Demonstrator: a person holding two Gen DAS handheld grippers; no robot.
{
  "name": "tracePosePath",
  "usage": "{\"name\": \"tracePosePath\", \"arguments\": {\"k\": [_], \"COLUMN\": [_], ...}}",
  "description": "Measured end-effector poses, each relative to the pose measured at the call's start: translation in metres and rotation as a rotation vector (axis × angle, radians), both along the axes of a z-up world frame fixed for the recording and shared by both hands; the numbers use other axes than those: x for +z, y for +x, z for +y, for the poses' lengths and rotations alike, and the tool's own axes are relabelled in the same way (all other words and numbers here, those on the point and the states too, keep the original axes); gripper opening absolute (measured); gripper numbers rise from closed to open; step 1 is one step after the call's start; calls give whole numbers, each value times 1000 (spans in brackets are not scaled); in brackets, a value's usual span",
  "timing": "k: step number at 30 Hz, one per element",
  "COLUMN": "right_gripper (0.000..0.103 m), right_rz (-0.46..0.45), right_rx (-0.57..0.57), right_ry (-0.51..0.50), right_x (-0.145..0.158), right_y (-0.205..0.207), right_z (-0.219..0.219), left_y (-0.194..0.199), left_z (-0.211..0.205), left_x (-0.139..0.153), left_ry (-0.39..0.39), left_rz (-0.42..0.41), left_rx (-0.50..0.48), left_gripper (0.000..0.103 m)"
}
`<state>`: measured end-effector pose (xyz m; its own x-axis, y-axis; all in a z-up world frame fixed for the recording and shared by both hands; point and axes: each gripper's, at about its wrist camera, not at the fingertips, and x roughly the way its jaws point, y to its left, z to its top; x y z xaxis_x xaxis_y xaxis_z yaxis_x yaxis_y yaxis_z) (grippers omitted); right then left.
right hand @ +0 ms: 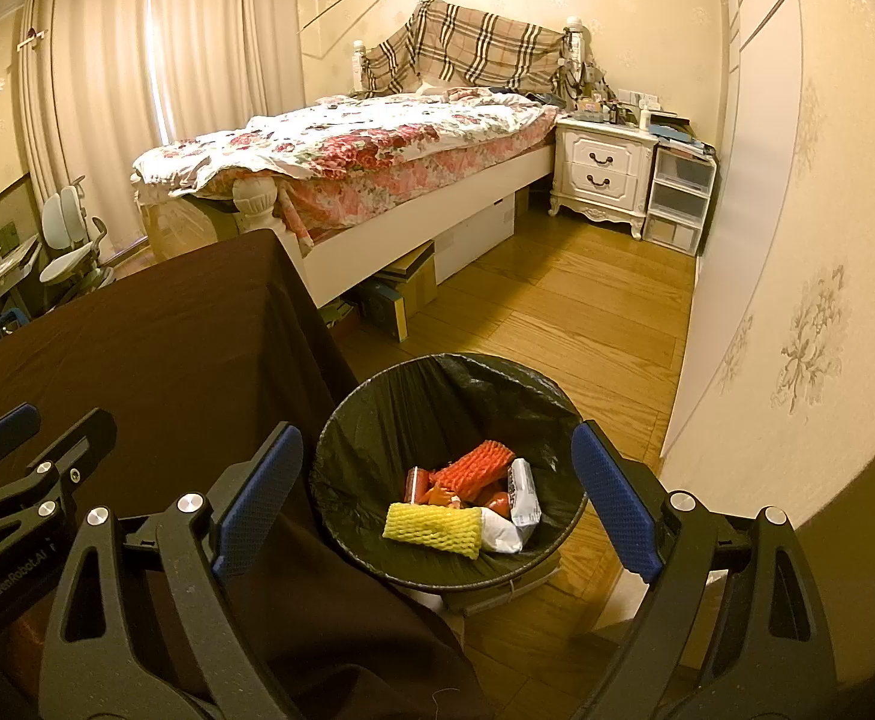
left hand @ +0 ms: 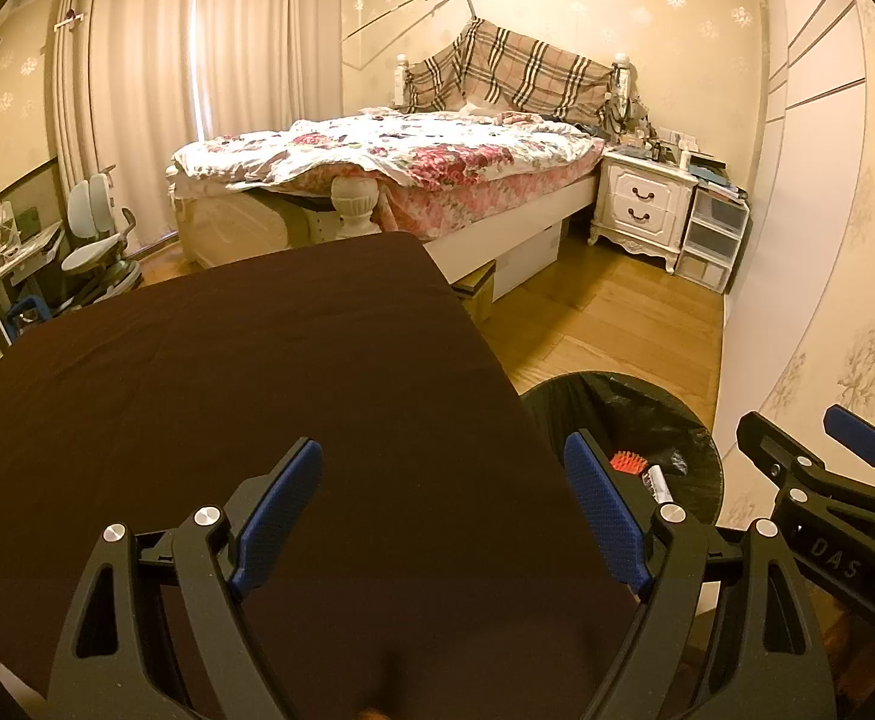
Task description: Collect trash
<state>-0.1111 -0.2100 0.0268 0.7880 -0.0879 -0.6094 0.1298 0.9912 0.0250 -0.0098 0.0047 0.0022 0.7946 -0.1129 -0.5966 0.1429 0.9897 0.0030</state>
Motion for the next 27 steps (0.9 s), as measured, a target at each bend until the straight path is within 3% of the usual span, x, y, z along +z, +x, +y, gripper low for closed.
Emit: {"name": "tracePosePath", "arguments": {"k": [20, 27], "right_gripper": [89, 89], "right_rz": [3, 15], "right_rx": [2, 23], "right_ry": [7, 7], "right_x": [1, -4], "right_y": [-1, -1], "right_z": [2, 14], "left_y": [-8, 2], "left_z": [-11, -3], "left_x": [-11, -10], "left_ry": [26, 7], "left_rz": [-23, 9], "left_rx": [-26, 3], "left_gripper": [82, 83]}}
